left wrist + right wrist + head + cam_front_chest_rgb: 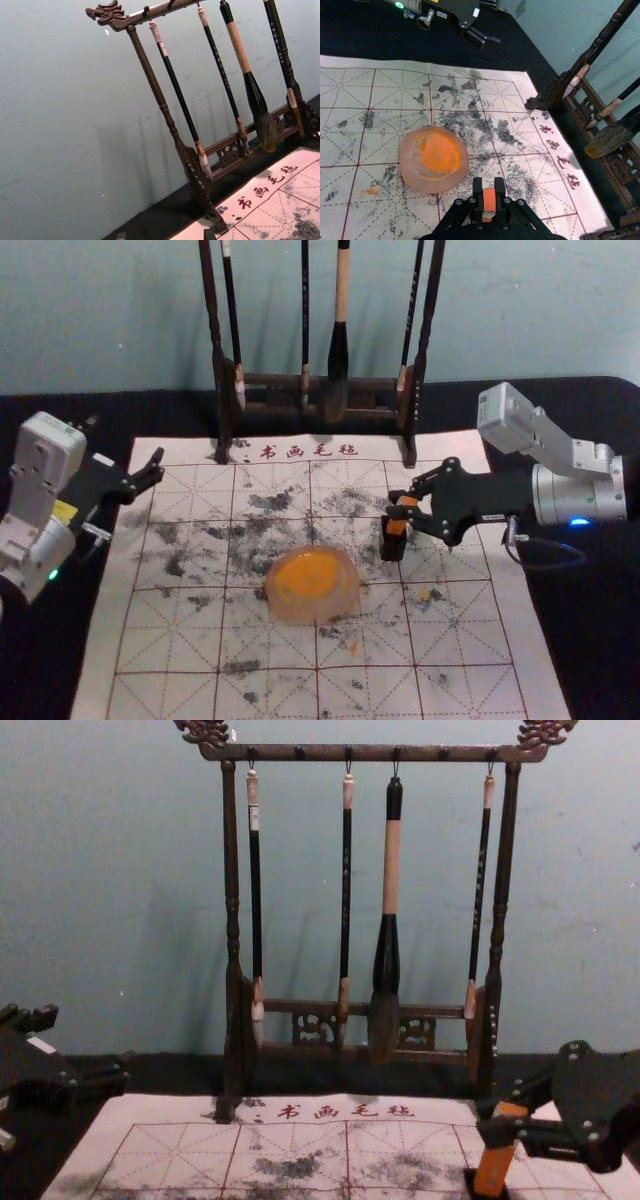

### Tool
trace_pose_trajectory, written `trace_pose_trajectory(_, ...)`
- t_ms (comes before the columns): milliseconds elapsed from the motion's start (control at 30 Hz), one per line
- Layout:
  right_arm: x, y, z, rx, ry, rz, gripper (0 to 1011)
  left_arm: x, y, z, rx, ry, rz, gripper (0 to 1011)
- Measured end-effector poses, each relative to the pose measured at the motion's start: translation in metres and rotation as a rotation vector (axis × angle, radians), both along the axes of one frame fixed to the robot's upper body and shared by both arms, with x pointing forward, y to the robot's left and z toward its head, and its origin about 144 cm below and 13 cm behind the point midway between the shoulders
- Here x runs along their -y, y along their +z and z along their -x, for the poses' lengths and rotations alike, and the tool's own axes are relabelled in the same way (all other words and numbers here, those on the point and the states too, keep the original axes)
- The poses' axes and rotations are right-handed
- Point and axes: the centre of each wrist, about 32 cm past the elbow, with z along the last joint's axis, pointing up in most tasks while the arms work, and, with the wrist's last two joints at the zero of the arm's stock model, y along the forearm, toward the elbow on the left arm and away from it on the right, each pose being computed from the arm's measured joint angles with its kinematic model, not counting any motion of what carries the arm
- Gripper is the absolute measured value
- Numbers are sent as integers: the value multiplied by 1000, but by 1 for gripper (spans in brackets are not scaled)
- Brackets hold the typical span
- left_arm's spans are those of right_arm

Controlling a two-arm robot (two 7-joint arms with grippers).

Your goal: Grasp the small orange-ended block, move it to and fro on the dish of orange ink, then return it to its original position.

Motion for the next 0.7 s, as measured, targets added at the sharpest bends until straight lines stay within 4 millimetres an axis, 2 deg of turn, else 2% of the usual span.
trace_pose_trajectory(700,-7,-21,-5,-50,-11,6,133,0,0,0,0,0,0,1001)
